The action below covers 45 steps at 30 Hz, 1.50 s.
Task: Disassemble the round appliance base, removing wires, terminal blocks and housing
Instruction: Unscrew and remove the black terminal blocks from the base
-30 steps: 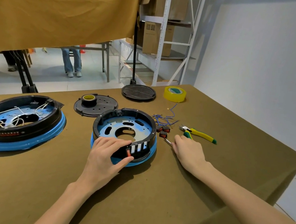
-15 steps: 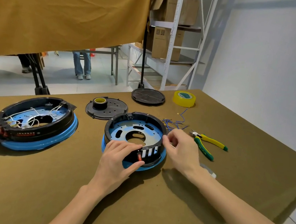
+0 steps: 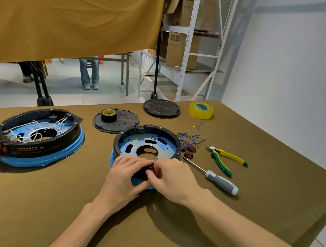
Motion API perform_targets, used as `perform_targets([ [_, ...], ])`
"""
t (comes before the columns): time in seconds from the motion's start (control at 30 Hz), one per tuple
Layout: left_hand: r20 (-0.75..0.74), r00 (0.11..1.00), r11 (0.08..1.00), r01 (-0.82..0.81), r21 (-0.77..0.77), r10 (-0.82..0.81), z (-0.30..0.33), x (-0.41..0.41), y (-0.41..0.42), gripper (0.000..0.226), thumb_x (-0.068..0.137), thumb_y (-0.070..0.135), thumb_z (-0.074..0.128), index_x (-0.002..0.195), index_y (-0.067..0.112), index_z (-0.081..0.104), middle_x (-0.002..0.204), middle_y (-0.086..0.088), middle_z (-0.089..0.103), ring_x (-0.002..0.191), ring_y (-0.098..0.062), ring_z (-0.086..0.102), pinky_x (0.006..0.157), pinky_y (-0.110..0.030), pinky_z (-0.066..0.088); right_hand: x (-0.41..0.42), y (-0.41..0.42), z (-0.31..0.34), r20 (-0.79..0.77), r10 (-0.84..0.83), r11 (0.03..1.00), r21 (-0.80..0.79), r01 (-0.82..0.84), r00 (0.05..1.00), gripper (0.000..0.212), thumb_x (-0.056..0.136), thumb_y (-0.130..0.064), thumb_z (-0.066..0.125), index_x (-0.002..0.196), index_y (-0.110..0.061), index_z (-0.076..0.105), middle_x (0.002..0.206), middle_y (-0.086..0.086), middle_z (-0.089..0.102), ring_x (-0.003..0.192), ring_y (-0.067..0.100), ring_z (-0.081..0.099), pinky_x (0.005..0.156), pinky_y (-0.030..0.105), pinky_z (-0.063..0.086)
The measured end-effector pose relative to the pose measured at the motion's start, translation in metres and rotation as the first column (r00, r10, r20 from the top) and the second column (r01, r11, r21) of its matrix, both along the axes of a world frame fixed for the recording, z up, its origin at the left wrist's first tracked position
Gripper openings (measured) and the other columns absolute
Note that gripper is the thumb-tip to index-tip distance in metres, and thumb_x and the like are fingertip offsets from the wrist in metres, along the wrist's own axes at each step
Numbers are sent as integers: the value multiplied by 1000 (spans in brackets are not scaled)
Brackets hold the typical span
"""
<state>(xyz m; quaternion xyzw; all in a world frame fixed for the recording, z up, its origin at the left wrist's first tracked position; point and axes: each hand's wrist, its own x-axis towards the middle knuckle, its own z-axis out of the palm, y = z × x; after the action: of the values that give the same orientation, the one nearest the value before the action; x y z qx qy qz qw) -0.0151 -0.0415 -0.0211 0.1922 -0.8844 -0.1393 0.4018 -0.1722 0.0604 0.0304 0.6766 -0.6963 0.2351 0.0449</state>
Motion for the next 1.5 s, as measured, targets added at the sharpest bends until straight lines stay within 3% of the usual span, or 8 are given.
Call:
perform_targets([
  [0.13,1,1000,1000,-11,-1,11,-1,0,0,53,85,54,72,130,26,69,122,12,71,117,-3,55,106,-32,41,-17,17,5,133,-31,994,-95,44,991,31,93,-44,53,67,-27,50,61,-9,53,58,8,49,52,18,35],
  [0.3,-73,996,999,-49,9,49,-4,-5,3,44,93,55,59,125,29,71,116,24,64,114,6,50,103,-27,39,-68,22,9,173,-224,951,-178,254,959,32,91,-39,66,66,-26,50,58,-9,55,54,6,49,51,19,35],
  [0.43,-74,996,999,-49,10,50,-6,-6,1,40,95,52,56,125,29,71,114,21,67,112,1,55,102,-27,40,-109,8,5,118,-359,925,-86,370,926,25,89,-35,73,79,-17,59,70,-7,61,66,12,55,57,33,48],
  [0.7,-71,997,999,-34,22,35,-9,-6,-2,38,96,51,57,124,29,71,114,17,72,112,1,55,105,-11,31,-143,-23,-9,-22,-493,851,198,487,870,14,86,-4,69,98,-11,64,107,11,63,98,29,58,81,39,52],
  [1.07,-62,998,1000,-21,17,22,-9,-6,-2,36,96,46,59,125,30,69,114,18,70,112,1,55,105,-15,32,-145,-23,-21,75,-470,880,122,460,879,21,90,-9,66,110,-13,71,111,7,71,100,23,63,82,34,52],
  [1.2,-47,999,1000,-20,19,20,-8,-4,-1,36,94,43,59,126,30,69,115,18,70,113,0,56,105,-13,31,-133,-7,-23,46,-494,869,70,490,869,32,93,-35,66,121,-23,56,114,-1,57,93,16,59,71,31,52],
  [1.3,-37,999,999,-31,28,32,-5,-6,1,34,94,39,61,126,30,69,114,18,71,111,-1,58,105,-12,30,-125,18,-30,-138,-461,856,193,480,877,32,93,-51,58,112,-26,54,105,-5,55,94,16,58,73,34,55],
  [1.5,-3,999,998,-51,46,51,1,-4,7,42,87,16,81,126,29,70,113,16,71,111,-4,59,105,-11,30,-119,39,-40,-191,-436,884,94,458,880,17,104,-34,46,112,-24,57,107,-3,55,97,15,55,65,27,43],
])
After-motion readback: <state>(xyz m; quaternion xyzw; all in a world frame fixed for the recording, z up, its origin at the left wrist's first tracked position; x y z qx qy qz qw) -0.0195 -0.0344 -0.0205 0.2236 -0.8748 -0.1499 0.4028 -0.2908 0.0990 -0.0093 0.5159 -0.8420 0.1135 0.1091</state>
